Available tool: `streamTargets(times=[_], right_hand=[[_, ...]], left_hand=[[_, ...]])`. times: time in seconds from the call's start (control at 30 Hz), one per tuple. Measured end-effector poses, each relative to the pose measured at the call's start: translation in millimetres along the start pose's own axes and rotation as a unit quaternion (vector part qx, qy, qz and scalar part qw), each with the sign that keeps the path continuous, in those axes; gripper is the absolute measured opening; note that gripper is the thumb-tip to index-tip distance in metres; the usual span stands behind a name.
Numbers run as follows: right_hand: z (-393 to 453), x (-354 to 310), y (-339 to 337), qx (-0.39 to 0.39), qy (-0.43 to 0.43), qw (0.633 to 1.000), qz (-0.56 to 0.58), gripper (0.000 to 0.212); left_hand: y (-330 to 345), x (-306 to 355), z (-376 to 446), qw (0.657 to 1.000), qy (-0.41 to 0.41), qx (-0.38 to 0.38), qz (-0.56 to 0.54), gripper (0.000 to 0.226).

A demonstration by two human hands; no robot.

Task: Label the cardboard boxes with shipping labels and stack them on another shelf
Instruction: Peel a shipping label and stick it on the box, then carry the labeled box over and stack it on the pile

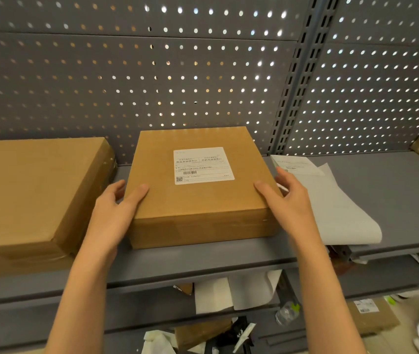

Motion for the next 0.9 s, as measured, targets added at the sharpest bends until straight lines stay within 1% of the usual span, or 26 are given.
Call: streamTargets(times=[0.07, 0.13, 0.3, 0.5, 0.57, 0.67, 0.8, 0.9], right_hand=[[-2, 9, 3, -0.019, 0.053, 0.996, 0.075, 0.067], [-4, 14, 6, -0.036, 0.084, 0.989, 0.117, 0.067], [-4, 16, 10, -0.032, 0.084, 0.986, 0.141, 0.066], [-6, 12, 9, -0.020, 0.044, 0.989, 0.141, 0.065], [-7, 5, 6, -0.014, 0.023, 0.989, 0.145, 0.060], [-12, -10, -2, 0.002, -0.031, 0.987, 0.157, 0.050], [-21, -25, -18, 0.034, -0.086, 0.982, 0.166, 0.052], [-29, -33, -33, 0.059, -0.121, 0.977, 0.165, 0.052]], left_hand=[[4, -6, 0, 0.999, -0.017, -0.018, -0.033, 0.060], [6, -8, 1, 0.998, -0.026, -0.024, -0.056, 0.056], [8, -10, 1, 0.996, -0.009, -0.009, -0.089, 0.052], [6, -10, 3, 0.994, 0.025, 0.007, -0.106, 0.049], [4, -5, 1, 0.992, 0.045, 0.011, -0.116, 0.047], [0, 6, 0, 0.986, 0.087, 0.016, -0.139, 0.042], [-5, 23, -3, 0.978, 0.158, 0.023, -0.137, 0.051], [-3, 39, -9, 0.968, 0.198, 0.013, -0.150, 0.047]])
Point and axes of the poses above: each hand's wrist, its own z-axis towards the middle knuckle, its own y-axis out of the palm, x = y × z, the point moved 6 cm from there along z, towards the middle knuckle, and after that the axes turned 6 degrees about z, right-handed, at the moved point
